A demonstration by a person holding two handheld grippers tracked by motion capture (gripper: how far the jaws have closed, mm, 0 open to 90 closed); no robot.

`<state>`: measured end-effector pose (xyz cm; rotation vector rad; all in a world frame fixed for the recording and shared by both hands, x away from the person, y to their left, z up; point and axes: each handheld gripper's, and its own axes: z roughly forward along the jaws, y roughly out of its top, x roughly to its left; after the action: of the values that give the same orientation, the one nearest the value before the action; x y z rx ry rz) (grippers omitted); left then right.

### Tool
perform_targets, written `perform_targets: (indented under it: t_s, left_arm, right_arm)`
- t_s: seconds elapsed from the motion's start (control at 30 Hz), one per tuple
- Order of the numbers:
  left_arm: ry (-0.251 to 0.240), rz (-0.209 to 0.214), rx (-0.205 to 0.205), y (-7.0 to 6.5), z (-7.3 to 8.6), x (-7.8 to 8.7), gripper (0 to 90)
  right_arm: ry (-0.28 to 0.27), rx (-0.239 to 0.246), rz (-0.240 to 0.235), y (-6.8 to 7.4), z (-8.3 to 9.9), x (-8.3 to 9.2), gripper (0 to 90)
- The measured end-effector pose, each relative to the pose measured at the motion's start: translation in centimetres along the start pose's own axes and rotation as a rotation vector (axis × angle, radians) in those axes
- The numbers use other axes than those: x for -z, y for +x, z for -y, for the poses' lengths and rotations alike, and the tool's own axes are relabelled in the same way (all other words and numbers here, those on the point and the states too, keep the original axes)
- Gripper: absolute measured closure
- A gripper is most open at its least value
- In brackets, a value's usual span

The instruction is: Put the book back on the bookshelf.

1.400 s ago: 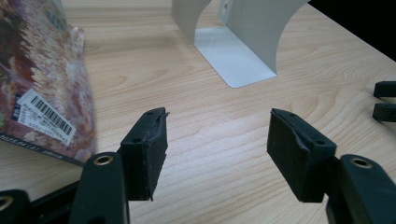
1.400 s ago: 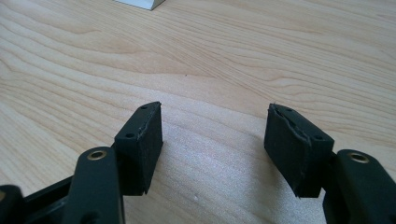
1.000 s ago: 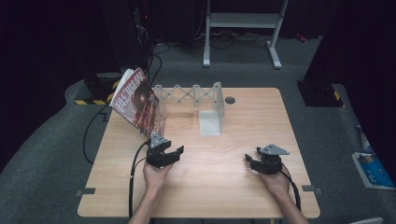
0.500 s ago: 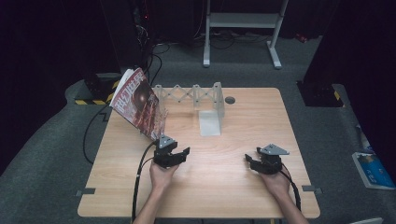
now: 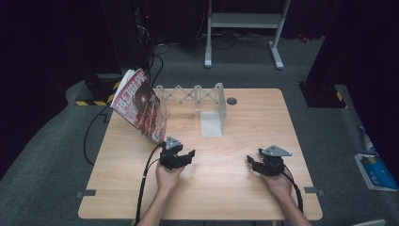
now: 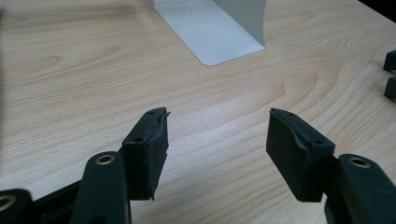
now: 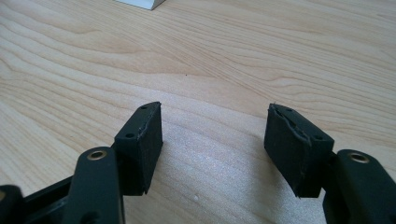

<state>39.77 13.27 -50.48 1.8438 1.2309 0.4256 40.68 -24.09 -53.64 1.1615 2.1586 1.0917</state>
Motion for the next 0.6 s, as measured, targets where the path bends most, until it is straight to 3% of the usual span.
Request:
perform_targets:
  t_s: [0.3,0.5,0.6]
  left_arm:
    - [-0.009,-0.033,-0.008,-0.2,0.3,-0.9,39.3]
    - [0.001,-0.064,-0.054,-0.5,0.6,-1.5,39.4]
    - [-0.002,-0.072,-0.055,-0.7,0.7,-1.8,39.4]
  right_arm:
    - [0.000,0.000,0.000,0.0,0.0,0.0,37.2]
    - [0.000,0.000,0.000,0.0,0.0,0.0,37.1]
    - [0.000,-0.002,0.000,0.0,0.0,0.0,37.1]
